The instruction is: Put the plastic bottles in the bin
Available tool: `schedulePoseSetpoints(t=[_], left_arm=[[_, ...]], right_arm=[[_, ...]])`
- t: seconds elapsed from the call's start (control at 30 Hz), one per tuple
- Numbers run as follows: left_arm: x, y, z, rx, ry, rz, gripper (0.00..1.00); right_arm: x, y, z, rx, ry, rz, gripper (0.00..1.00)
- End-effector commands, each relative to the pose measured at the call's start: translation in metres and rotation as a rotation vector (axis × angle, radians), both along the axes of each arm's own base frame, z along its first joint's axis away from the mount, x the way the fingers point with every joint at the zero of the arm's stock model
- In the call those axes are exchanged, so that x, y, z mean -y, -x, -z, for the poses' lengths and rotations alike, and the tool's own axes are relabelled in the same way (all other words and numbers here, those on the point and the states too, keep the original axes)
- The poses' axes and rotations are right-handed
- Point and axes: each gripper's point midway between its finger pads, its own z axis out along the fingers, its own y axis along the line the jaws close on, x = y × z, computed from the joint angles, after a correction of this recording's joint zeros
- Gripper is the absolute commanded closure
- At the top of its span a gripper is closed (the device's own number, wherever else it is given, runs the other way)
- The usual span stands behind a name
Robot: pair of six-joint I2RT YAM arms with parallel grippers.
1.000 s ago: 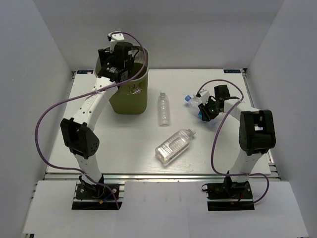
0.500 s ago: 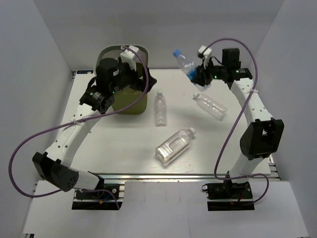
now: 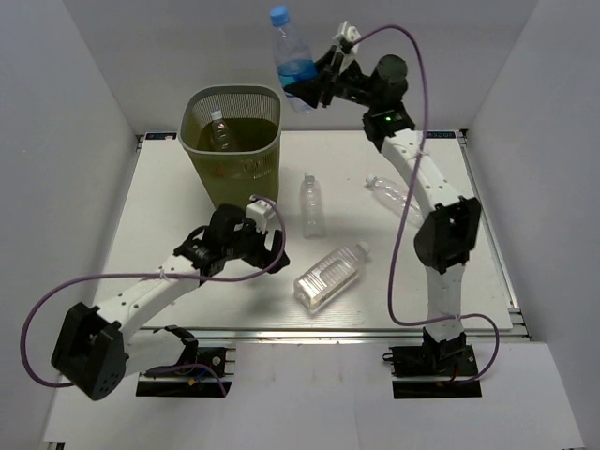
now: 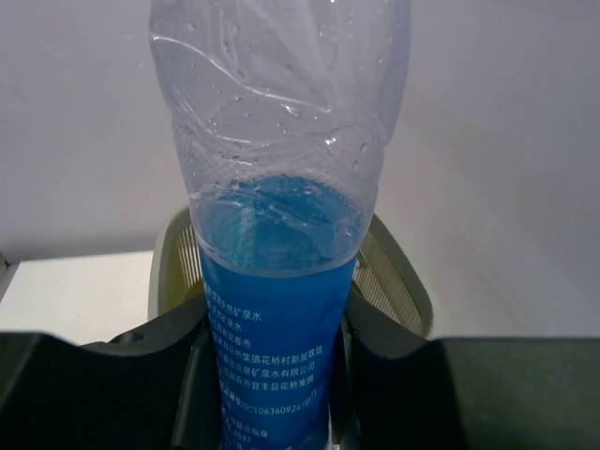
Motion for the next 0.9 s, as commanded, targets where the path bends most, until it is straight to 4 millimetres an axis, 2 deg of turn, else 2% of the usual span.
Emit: schedulePoseSetpoints(t=[0.0,0.03,0.07,0.1,0.17,0.2,0.23,0.27,0.37,0.4,0.43,0.47,0.5,0.53,0.57,0.6,0.63,0.67,0.7,0.73,0.77,0.8,0.83,0.87], left_arm=[[0.004,-0.014,-0.043,0.185,0.164,-0.093,0.00],[0.006,-0.012,-0.040,0.182,0.167,-0.098,0.00],[0.006,-0.012,-0.040,0.174,0.174,-0.104,0.00],[0.007,-0.013,-0.035,0.161,0.164,-0.104,0.00],[0.016,-0.014,-0.040,0.160,0.167,-0.085,0.00],[0.019,-0.018,-0.032,0.140,0.151,-0.085,0.00],[0.024,-0.016,-0.032,0.132,0.152,-0.067,0.00],[0.030,-0.017,-0.035,0.133,0.155,-0.054,0.00],[0.037,-0.027,-0.028,0.138,0.128,-0.063,0.00],[0.041,-0.031,-0.031,0.152,0.128,-0.069,0.00],[0.044,-0.035,-0.031,0.165,0.120,-0.082,0.00],[0.050,-0.045,-0.041,0.199,0.143,-0.092,0.00],[0.054,-0.052,-0.034,0.196,0.128,-0.118,0.00],[0.065,-0.057,-0.043,0.219,0.142,-0.115,0.00],[0.068,-0.067,-0.046,0.227,0.148,-0.140,0.00],[0.075,-0.072,-0.046,0.233,0.137,-0.150,0.00],[0.085,-0.085,-0.044,0.237,0.120,-0.170,0.00],[0.093,-0.088,-0.043,0.232,0.119,-0.173,0.00],[0.098,-0.096,-0.041,0.232,0.113,-0.180,0.00],[0.111,-0.108,-0.059,0.253,0.146,-0.209,0.00],[0.120,-0.114,-0.037,0.214,0.097,-0.222,0.00],[0.111,-0.123,-0.021,0.184,0.016,-0.296,0.00],[0.120,-0.130,-0.006,0.129,-0.032,-0.328,0.00],[0.131,-0.137,-0.006,0.132,-0.024,-0.347,0.00]], right_arm=[[-0.035,0.023,-0.050,0.103,-0.143,-0.057,0.68],[-0.042,0.026,-0.053,0.124,-0.153,-0.057,0.63],[-0.064,0.022,-0.035,0.101,-0.148,-0.059,0.59],[-0.069,0.022,-0.037,0.120,-0.153,-0.056,0.57],[-0.086,0.016,-0.026,0.086,-0.153,-0.046,0.42],[-0.103,0.015,-0.007,0.079,-0.135,-0.055,0.34],[-0.108,0.015,-0.003,0.076,-0.132,-0.052,0.24],[-0.110,0.014,0.000,0.072,-0.133,-0.045,0.10],[-0.110,0.011,-0.001,0.077,-0.153,-0.015,0.10],[-0.102,0.012,-0.011,0.084,-0.165,-0.002,0.10],[-0.091,0.006,-0.023,0.102,-0.184,0.052,0.10],[-0.077,0.005,-0.039,0.123,-0.199,0.087,0.10],[-0.070,-0.009,-0.029,0.081,-0.183,0.149,0.10],[-0.056,-0.008,-0.044,0.094,-0.197,0.190,0.10],[-0.027,-0.023,-0.058,0.119,-0.192,0.299,0.10],[-0.015,-0.040,-0.040,0.060,-0.156,0.378,0.10],[0.005,-0.035,-0.054,0.066,-0.140,0.426,0.10],[0.043,-0.061,-0.053,0.037,-0.138,0.564,0.10],[0.055,-0.070,-0.036,-0.003,-0.098,0.608,0.10],[0.082,-0.075,-0.023,-0.062,-0.037,0.666,0.14],[0.110,-0.080,-0.014,-0.086,-0.011,0.744,0.18],[0.121,-0.082,0.008,-0.125,0.034,0.768,0.24],[0.158,-0.075,0.007,-0.167,0.063,0.829,0.46],[0.171,-0.075,0.031,-0.230,0.109,0.857,0.57]])
